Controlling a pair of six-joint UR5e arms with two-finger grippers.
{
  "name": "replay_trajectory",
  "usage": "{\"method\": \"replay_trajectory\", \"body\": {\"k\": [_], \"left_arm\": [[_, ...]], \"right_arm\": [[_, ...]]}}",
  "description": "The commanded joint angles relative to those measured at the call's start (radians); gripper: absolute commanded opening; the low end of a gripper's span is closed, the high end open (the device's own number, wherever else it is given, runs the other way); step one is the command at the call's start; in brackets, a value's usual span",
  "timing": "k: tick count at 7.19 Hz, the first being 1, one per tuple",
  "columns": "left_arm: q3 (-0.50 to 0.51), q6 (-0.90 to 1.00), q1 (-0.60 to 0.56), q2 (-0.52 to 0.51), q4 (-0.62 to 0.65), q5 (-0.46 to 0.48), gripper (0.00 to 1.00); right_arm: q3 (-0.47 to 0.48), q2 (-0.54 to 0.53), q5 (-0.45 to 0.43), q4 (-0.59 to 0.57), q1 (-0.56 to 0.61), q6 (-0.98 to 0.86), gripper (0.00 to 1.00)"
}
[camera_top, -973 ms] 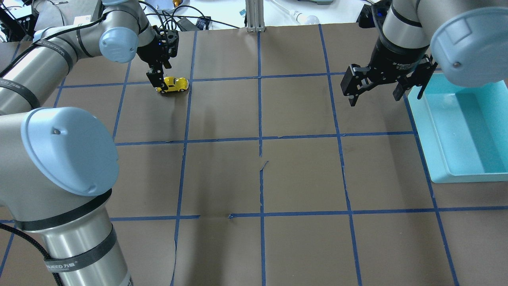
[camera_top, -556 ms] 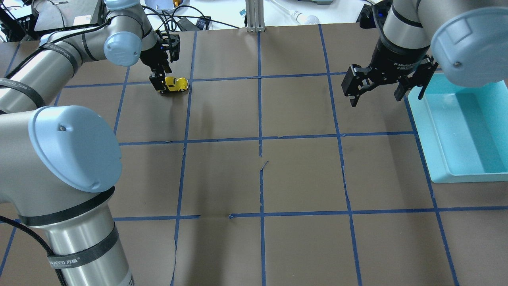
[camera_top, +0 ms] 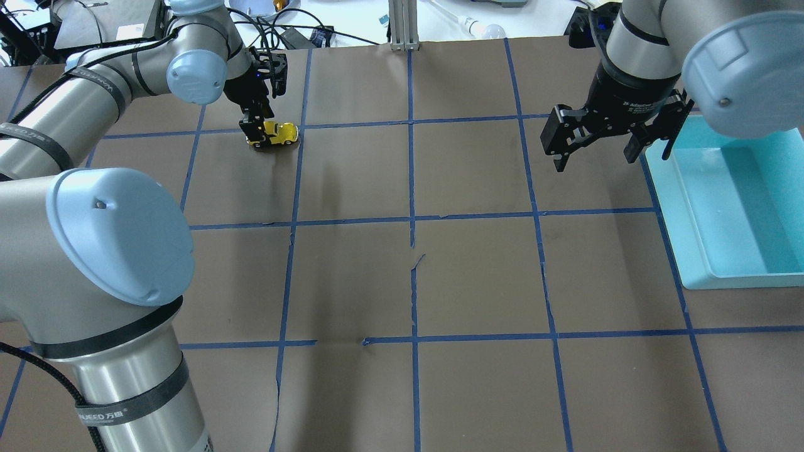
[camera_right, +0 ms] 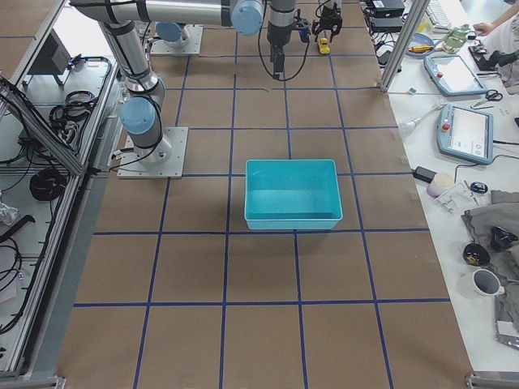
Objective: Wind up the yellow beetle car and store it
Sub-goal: 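Close the left gripper on the yellow car's body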
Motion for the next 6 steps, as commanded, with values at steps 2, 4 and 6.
{"method": "replay_trajectory", "body": {"k": [2,4,6], "left_arm": [[-0.001,0.005,-0.001,0.006,-0.001,0.0,0.59],[-0.002,0.011,-0.001,0.002,0.034,-0.002,0.54],[-0.002,0.011,-0.001,-0.003,0.036,-0.002,0.48]], "right_arm": [[0.0,0.0,-0.006,0.011,-0.001,-0.003,1.0],[-0.001,0.0,0.007,0.01,0.002,-0.002,1.0],[-0.001,0.0,0.007,0.01,0.002,-0.002,1.0]]}}
